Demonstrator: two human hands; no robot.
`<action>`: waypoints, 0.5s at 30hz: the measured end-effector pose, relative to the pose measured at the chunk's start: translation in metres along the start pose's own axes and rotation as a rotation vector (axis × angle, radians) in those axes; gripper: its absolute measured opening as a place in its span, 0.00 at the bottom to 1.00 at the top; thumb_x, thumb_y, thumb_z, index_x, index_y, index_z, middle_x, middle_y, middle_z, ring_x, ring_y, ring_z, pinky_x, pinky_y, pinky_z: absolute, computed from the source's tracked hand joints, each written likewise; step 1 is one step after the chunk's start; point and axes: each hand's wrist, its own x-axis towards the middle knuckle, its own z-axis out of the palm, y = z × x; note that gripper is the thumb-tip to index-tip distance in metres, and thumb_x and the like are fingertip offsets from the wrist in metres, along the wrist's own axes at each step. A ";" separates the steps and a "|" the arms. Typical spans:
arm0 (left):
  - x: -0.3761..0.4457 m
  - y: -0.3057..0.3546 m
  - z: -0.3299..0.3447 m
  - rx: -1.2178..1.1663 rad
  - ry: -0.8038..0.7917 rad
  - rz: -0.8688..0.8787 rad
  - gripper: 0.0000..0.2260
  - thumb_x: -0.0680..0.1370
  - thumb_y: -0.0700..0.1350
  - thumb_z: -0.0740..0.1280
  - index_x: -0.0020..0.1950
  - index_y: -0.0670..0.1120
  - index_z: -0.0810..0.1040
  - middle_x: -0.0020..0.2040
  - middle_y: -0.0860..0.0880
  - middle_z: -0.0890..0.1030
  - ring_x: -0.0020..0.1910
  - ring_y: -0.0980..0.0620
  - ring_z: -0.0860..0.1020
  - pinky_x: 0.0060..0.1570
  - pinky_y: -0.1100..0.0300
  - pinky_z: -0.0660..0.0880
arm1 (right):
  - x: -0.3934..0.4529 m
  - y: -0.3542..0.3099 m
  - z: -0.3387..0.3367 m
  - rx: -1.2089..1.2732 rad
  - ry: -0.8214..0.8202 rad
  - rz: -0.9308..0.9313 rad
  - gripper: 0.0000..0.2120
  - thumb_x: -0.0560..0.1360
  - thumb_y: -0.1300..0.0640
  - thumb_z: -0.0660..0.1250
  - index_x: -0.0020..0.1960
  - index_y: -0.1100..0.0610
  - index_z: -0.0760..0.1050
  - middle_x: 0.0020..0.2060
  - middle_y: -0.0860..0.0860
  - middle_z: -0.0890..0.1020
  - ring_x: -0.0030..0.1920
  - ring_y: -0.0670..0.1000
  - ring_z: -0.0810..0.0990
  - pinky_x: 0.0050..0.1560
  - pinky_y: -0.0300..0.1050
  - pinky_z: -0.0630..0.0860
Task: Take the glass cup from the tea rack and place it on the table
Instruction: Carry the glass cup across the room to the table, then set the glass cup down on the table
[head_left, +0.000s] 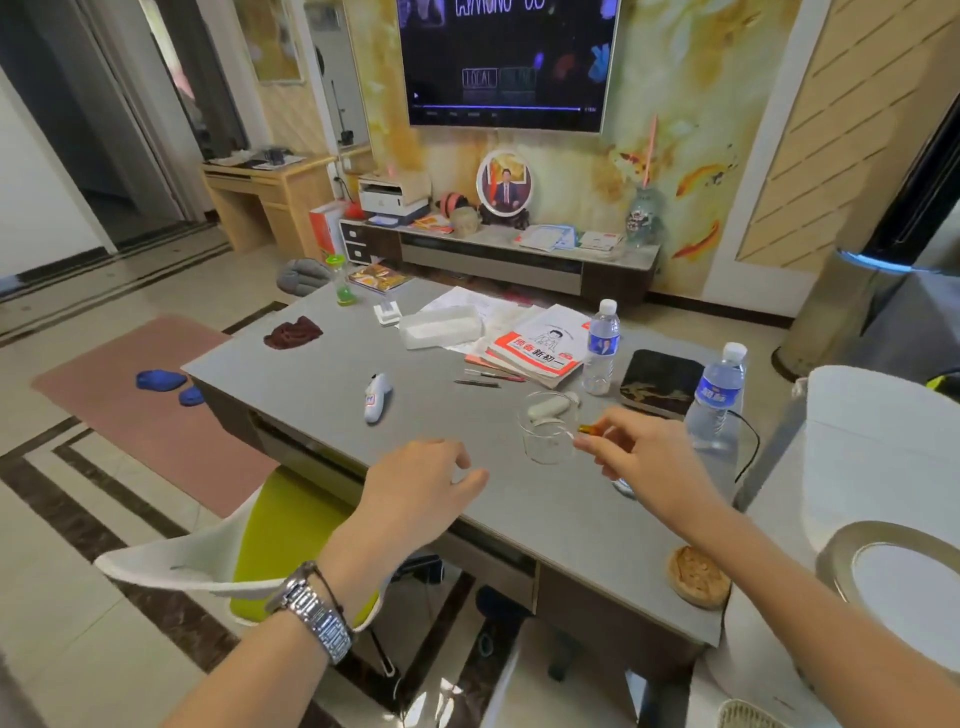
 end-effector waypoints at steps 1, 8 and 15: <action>0.015 -0.008 0.006 -0.006 -0.011 0.012 0.16 0.77 0.58 0.58 0.57 0.50 0.75 0.57 0.51 0.79 0.44 0.56 0.73 0.37 0.64 0.64 | 0.009 0.005 0.008 -0.009 0.003 0.019 0.09 0.72 0.54 0.69 0.43 0.60 0.78 0.30 0.52 0.81 0.30 0.48 0.80 0.38 0.42 0.78; 0.097 -0.046 0.055 0.004 -0.044 0.092 0.18 0.77 0.59 0.57 0.59 0.50 0.75 0.56 0.49 0.80 0.47 0.50 0.77 0.41 0.59 0.66 | 0.054 0.046 0.060 -0.019 0.043 0.145 0.10 0.71 0.54 0.70 0.43 0.62 0.79 0.33 0.58 0.83 0.33 0.54 0.82 0.45 0.55 0.80; 0.141 -0.057 0.145 -0.051 -0.070 0.124 0.21 0.76 0.59 0.59 0.62 0.48 0.73 0.58 0.48 0.80 0.55 0.47 0.76 0.50 0.55 0.70 | 0.067 0.111 0.106 0.034 0.066 0.297 0.07 0.69 0.59 0.72 0.40 0.64 0.79 0.29 0.62 0.81 0.30 0.60 0.80 0.41 0.56 0.79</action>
